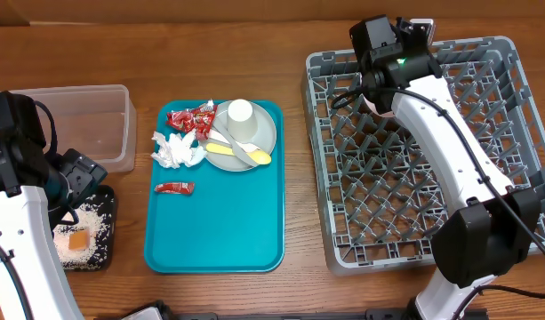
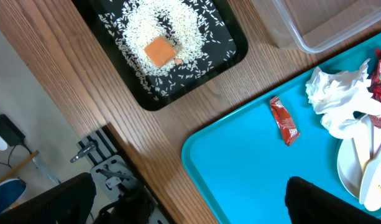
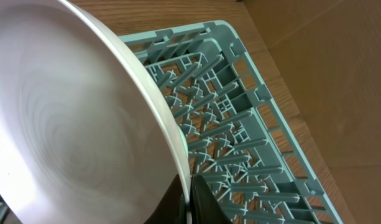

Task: Sort waste into correct bins and load items into the dishwasher rack
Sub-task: 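Lower the plate upright into the rack beside the bowl and release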

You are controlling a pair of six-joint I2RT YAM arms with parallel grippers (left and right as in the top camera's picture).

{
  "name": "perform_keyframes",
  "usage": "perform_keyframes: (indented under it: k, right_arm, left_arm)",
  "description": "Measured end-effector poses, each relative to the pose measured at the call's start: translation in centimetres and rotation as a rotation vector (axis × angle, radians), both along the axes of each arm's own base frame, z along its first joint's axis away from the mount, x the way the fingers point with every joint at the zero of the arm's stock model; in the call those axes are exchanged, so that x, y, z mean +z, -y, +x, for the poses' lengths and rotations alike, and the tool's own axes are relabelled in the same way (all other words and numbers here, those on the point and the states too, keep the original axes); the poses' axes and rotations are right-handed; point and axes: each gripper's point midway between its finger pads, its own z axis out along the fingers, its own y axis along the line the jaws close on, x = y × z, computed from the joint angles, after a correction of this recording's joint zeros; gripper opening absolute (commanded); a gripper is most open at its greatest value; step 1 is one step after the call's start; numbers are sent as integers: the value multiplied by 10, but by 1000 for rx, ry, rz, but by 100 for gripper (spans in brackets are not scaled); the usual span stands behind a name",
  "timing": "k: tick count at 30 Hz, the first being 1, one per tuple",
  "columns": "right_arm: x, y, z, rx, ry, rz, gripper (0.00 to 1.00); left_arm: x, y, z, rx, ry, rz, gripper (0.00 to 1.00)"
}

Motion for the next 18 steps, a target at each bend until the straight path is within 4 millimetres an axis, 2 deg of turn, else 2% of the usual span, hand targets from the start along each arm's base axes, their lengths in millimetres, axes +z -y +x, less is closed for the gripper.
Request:
perform_keyframes:
  k: [5, 9, 10, 12, 13, 15, 18]
  right_arm:
    - [-2, 0, 0, 3, -5, 0, 4]
    - [-15, 1, -5, 4, -41, -11, 8]
    - [-17, 2, -6, 6, -49, -12, 15]
    - [-23, 1, -9, 10, -68, -10, 56]
    - [-23, 0, -8, 11, -65, -7, 66]
    - [-23, -2, -8, 15, -64, -7, 79]
    - [-23, -13, -9, 43, -74, 9, 89]
  left_arm:
    - [0, 0, 0, 0, 0, 0, 100]
    - [0, 0, 0, 0, 0, 0, 100]
    - [0, 0, 0, 0, 0, 0, 100]
    - [0, 0, 0, 0, 0, 0, 100]
    - [0, 0, 0, 0, 0, 0, 100]
    - [0, 0, 0, 0, 0, 0, 100]
    - [0, 0, 0, 0, 0, 0, 100]
